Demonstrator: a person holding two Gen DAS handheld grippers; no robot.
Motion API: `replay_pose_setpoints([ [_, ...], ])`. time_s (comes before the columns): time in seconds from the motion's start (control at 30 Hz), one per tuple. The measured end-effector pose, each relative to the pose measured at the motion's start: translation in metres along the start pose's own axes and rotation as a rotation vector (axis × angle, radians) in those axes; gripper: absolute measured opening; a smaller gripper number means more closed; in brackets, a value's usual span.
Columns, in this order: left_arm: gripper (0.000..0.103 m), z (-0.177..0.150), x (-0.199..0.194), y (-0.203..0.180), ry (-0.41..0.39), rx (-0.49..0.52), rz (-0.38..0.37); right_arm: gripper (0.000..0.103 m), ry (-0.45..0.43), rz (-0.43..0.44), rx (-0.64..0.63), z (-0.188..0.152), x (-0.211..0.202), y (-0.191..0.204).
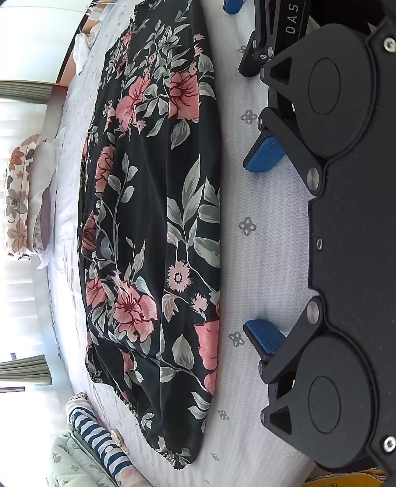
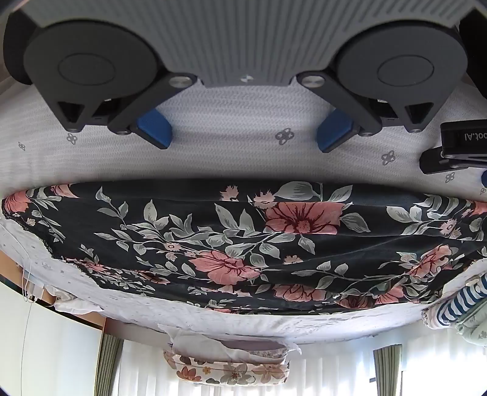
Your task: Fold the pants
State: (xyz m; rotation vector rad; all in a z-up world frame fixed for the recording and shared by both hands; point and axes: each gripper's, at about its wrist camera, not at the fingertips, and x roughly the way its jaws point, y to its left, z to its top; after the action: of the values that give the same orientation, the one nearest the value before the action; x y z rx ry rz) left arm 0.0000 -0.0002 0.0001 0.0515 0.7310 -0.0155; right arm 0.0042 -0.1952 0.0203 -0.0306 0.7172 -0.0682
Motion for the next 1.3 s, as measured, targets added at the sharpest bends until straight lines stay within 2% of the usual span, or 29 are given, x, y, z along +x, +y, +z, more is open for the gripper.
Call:
replay_pose_setpoints([
  [1.3,0.103,-0.0002,0.0001,-0.0002,0.006,-0.005,-0.005,0.103,-0.007,0.0,0.0,-0.0008,-0.0003,0.0001],
])
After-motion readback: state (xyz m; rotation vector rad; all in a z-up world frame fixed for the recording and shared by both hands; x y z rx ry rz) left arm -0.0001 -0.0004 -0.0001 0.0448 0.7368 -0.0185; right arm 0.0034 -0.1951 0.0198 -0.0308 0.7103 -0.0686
